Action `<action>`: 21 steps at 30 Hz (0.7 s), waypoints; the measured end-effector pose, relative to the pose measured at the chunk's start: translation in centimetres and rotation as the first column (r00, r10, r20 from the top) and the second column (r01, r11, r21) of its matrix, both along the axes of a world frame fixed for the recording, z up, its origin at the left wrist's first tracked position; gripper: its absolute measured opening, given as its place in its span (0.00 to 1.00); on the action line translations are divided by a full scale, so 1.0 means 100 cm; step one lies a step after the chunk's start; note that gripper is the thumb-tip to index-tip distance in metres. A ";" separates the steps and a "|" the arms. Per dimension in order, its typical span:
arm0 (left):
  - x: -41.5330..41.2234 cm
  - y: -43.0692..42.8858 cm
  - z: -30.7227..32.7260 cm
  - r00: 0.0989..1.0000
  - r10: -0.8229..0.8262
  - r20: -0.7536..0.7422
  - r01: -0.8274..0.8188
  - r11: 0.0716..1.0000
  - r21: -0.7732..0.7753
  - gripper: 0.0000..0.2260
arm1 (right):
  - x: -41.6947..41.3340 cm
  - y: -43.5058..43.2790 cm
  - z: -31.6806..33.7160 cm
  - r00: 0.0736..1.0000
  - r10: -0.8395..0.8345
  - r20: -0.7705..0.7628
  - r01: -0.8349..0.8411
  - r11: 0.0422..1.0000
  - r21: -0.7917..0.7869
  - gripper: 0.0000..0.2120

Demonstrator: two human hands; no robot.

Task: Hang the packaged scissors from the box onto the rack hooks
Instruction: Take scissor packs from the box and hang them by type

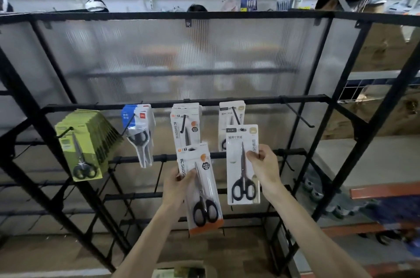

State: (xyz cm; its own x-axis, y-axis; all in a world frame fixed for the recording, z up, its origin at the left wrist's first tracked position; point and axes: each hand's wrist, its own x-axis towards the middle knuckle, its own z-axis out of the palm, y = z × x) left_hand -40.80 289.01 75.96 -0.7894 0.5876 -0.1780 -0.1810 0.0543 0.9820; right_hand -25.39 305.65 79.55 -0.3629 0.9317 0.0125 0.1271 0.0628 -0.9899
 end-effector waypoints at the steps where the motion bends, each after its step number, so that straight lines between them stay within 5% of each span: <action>1: -0.002 0.002 0.000 1.000 0.005 -0.006 -0.005 1.000 -0.007 0.07 | -0.001 0.002 -0.001 1.000 0.000 0.009 0.000 1.000 -0.004 0.08; 13: -0.040 0.025 -0.006 0.998 -0.054 -0.027 0.054 0.999 -0.004 0.06 | -0.078 0.059 0.013 0.995 -0.075 0.064 0.074 0.997 0.023 0.03; 21: -0.049 0.030 0.010 0.995 -0.081 -0.058 0.083 0.996 0.039 0.07 | -0.105 0.081 0.020 0.959 -0.132 0.251 0.136 0.991 0.001 0.12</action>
